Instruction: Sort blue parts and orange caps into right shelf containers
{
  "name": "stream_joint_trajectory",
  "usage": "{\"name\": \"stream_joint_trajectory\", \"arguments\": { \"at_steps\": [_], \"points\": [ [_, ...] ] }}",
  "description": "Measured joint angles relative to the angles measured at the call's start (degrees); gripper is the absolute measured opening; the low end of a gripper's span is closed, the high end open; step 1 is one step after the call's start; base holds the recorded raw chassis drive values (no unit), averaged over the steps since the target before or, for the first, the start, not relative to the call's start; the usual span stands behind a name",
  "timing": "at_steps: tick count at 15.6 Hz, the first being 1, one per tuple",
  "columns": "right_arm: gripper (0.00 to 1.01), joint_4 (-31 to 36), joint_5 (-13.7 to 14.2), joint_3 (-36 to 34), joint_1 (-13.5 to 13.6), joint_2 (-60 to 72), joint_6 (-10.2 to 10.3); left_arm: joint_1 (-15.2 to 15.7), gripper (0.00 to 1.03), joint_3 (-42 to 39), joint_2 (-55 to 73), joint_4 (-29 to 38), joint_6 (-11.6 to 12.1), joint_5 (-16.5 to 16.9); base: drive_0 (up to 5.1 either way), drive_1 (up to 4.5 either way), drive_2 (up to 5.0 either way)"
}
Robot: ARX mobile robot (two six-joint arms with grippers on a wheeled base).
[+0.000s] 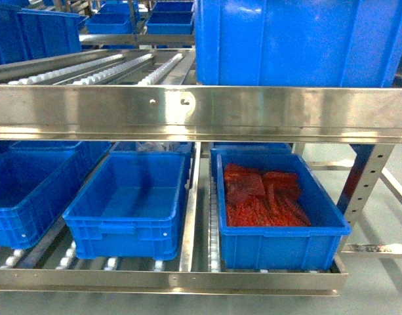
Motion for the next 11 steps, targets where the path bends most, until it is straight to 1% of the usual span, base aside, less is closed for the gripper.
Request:
{"name": "stream_joint_trajectory", "arguments": {
  "at_steps": [11],
  "points": [
    [0.45, 0.0, 0.0, 0.0, 0.0, 0.0, 0.0, 0.0, 0.42, 0.0, 0.0, 0.0, 0.0, 0.0, -5.0, 2.41, 2.4]
  ]
}}
